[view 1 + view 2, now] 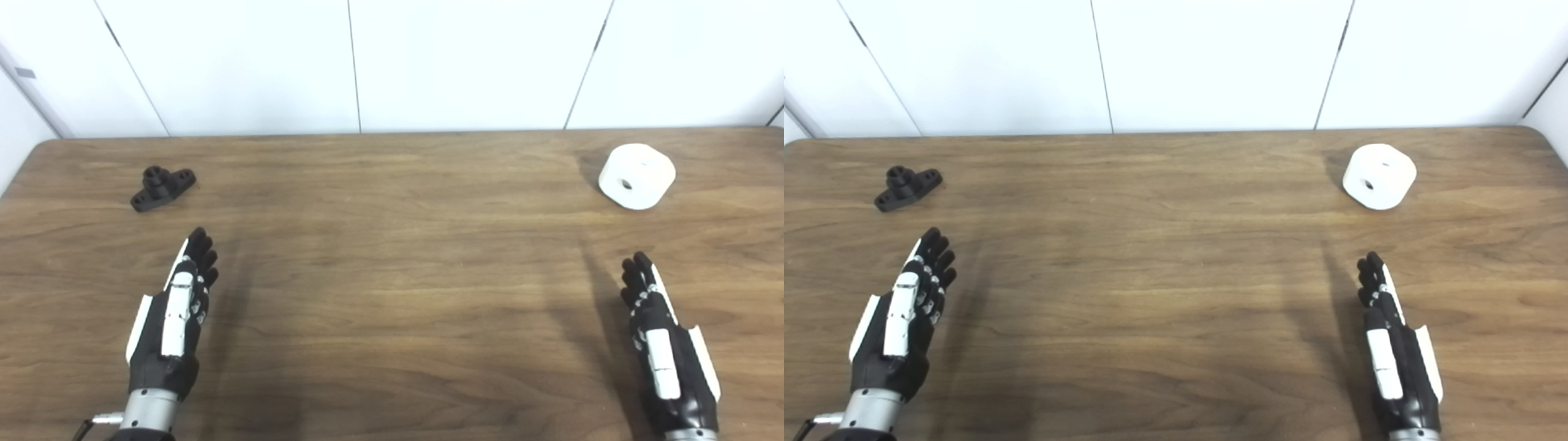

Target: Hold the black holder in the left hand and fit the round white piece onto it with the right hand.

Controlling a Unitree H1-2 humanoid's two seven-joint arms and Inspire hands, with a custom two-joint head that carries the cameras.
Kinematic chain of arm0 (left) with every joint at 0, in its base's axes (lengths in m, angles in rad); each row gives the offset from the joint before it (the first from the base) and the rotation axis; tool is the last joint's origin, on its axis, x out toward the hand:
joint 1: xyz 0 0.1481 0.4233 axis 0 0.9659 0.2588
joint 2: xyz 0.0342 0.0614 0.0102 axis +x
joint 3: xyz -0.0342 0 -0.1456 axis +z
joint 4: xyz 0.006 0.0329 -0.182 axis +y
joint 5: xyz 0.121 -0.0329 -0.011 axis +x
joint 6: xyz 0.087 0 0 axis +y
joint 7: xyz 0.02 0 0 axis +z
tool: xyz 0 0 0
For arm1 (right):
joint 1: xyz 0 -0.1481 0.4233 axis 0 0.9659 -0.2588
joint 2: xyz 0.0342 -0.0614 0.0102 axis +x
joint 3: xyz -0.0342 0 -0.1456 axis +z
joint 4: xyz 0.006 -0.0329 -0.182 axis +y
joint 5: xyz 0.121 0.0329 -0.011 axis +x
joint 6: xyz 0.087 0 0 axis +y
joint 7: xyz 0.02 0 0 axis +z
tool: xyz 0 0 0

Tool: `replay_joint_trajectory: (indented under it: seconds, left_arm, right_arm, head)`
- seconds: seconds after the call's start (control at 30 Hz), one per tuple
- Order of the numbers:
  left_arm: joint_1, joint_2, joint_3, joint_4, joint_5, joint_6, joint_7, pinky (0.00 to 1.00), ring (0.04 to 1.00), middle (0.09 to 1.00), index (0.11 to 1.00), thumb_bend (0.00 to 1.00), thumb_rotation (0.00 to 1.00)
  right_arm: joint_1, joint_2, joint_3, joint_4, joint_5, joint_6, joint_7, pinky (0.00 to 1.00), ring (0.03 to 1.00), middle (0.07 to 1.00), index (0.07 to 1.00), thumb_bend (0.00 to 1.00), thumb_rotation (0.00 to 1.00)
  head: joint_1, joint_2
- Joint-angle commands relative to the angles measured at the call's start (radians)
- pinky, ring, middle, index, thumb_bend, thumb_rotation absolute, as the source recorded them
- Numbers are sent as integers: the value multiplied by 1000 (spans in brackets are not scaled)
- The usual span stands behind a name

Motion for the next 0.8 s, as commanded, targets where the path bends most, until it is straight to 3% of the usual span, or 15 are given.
replay_joint_trajectory:
  seconds: [0.0, 0.47, 0.77]
  left_arm:
    - [91, 20, -5, -32, -11, -13, 0, 1000, 999, 998, 997, 253, 1000]
    - [90, 16, -15, -32, 13, -25, 4, 994, 977, 982, 980, 238, 1000]
    - [100, -7, -31, -15, 28, -32, 17, 970, 971, 978, 965, 240, 1000]
  right_arm:
    - [-8, 42, 11, -2, 2, -3, -1, 1000, 988, 969, 978, 586, 954]
    - [-7, 40, 5, -1, 7, -3, -3, 1000, 978, 967, 969, 580, 951]
    - [-6, 26, -6, 22, 21, -27, 4, 1000, 991, 979, 982, 562, 967]
  head:
    - [1, 1]
    - [36, -13]
    - [150, -74]
